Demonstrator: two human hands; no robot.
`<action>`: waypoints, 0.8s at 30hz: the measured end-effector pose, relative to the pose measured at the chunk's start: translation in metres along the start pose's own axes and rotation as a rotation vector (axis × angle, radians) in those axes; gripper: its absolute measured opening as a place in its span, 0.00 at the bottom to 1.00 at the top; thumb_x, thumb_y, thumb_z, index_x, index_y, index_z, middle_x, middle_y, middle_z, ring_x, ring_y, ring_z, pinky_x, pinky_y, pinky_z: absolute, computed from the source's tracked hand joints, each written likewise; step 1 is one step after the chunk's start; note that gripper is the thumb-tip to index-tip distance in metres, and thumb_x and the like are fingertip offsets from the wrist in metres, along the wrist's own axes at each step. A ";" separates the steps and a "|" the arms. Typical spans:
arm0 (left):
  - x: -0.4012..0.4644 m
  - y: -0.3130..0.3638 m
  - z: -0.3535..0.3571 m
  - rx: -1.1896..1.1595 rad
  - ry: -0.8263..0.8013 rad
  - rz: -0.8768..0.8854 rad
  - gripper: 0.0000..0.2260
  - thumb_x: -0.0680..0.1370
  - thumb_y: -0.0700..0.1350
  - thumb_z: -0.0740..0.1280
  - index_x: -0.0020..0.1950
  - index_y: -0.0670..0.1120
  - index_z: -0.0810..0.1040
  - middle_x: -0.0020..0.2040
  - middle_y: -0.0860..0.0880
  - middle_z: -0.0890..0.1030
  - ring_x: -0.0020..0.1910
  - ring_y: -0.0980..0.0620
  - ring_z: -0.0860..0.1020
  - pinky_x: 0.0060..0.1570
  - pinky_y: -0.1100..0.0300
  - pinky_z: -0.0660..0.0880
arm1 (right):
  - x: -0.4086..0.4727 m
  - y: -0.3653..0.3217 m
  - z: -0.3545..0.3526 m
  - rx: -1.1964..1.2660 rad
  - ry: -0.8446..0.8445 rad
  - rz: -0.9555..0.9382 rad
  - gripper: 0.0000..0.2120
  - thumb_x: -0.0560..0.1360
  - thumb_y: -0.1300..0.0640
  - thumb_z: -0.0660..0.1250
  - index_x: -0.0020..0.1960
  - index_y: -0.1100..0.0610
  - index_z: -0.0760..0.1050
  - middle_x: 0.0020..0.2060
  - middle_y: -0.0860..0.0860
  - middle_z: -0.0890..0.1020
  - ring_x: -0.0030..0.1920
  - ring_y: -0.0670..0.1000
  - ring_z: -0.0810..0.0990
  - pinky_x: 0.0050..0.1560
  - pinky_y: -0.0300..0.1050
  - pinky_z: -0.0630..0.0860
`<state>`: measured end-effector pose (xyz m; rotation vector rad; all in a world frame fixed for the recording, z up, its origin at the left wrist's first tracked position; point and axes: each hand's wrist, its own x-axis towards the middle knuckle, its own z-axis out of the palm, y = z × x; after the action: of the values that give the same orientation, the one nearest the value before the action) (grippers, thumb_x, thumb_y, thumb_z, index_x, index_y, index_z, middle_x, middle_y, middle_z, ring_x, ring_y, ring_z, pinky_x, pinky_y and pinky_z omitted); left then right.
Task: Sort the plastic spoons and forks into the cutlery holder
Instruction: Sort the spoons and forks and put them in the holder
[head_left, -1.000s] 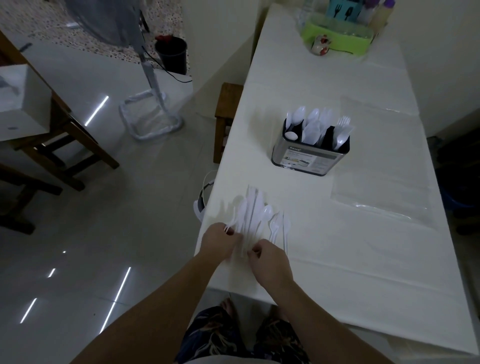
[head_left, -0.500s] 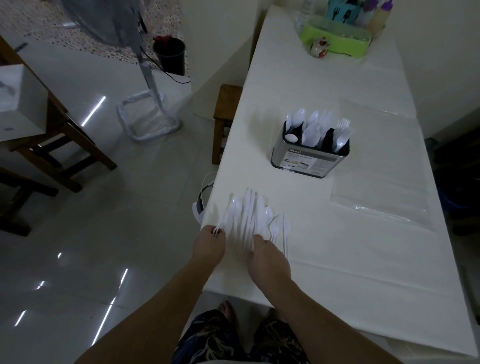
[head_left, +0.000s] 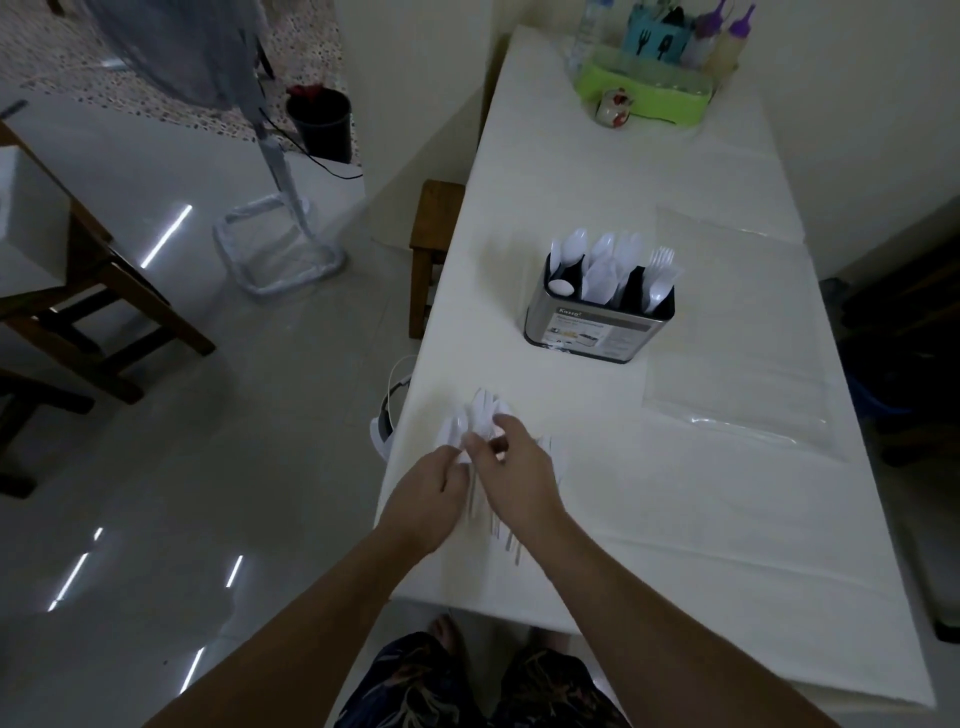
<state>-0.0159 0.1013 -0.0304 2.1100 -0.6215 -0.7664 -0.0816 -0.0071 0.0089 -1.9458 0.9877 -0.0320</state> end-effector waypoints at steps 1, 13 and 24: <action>0.001 0.005 0.000 -0.001 -0.006 0.027 0.13 0.83 0.48 0.53 0.52 0.47 0.76 0.45 0.50 0.80 0.44 0.54 0.79 0.44 0.57 0.75 | 0.004 -0.004 -0.005 -0.020 0.022 -0.025 0.22 0.78 0.47 0.65 0.69 0.54 0.71 0.53 0.52 0.82 0.51 0.50 0.80 0.51 0.39 0.71; 0.054 0.062 -0.005 -0.124 -0.097 0.108 0.08 0.81 0.47 0.62 0.43 0.50 0.77 0.37 0.52 0.81 0.37 0.54 0.80 0.44 0.57 0.78 | 0.067 -0.024 -0.105 -0.136 0.028 -0.142 0.02 0.74 0.57 0.70 0.45 0.51 0.80 0.37 0.48 0.81 0.35 0.47 0.77 0.36 0.38 0.69; 0.060 0.079 0.018 -0.238 -0.081 0.042 0.06 0.81 0.46 0.64 0.51 0.46 0.79 0.39 0.50 0.83 0.33 0.61 0.81 0.33 0.73 0.72 | 0.072 -0.019 -0.125 -0.241 0.092 -0.166 0.06 0.76 0.57 0.68 0.49 0.53 0.83 0.37 0.46 0.80 0.39 0.46 0.76 0.36 0.35 0.68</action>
<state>-0.0002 0.0081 0.0058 1.8516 -0.5851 -0.8621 -0.0703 -0.1390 0.0697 -2.2614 0.9213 -0.1016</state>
